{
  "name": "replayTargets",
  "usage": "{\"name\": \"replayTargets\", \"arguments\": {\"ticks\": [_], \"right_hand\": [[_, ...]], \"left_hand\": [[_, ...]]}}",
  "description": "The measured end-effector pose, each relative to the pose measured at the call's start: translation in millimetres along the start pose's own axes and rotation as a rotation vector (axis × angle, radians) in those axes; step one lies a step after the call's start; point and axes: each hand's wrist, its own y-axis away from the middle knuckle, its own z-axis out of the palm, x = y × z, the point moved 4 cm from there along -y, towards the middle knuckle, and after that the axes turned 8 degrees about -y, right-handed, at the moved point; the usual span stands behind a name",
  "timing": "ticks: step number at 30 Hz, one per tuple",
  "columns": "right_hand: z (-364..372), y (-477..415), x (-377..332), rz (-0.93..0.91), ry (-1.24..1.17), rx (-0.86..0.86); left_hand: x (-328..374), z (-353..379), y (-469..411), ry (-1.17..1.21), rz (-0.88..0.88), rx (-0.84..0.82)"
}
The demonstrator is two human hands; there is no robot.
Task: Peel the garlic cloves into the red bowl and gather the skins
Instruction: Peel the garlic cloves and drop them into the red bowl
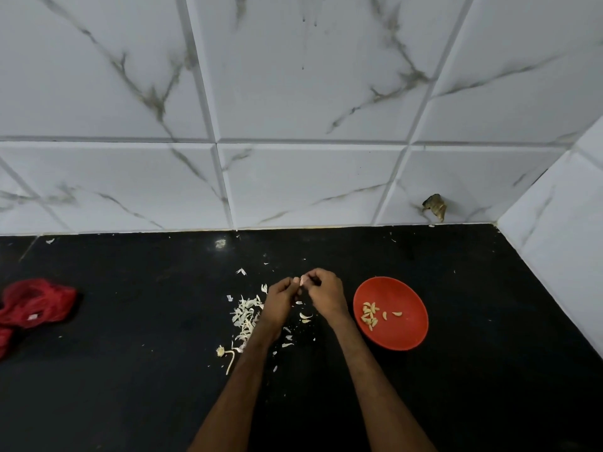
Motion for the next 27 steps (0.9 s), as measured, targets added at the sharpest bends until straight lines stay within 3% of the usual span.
{"name": "replayTargets", "arguments": {"ticks": [4,11,15,19,27], "right_hand": [[5,4,-4,-0.06,-0.087,0.088],[0,11,-7,-0.335,-0.15,0.158],[1,10,-3,-0.194,-0.322,0.095],[-2,6,-7,-0.197,-0.411,0.055],[0,8,-13,-0.256,-0.291,0.053]], "left_hand": [[3,9,1,0.244,-0.157,0.111],[14,8,8,0.341,-0.326,0.022],[16,6,7,0.33,-0.308,-0.013],[14,3,3,0.199,-0.275,-0.027],[10,-1,2,0.237,-0.296,0.028]]}}
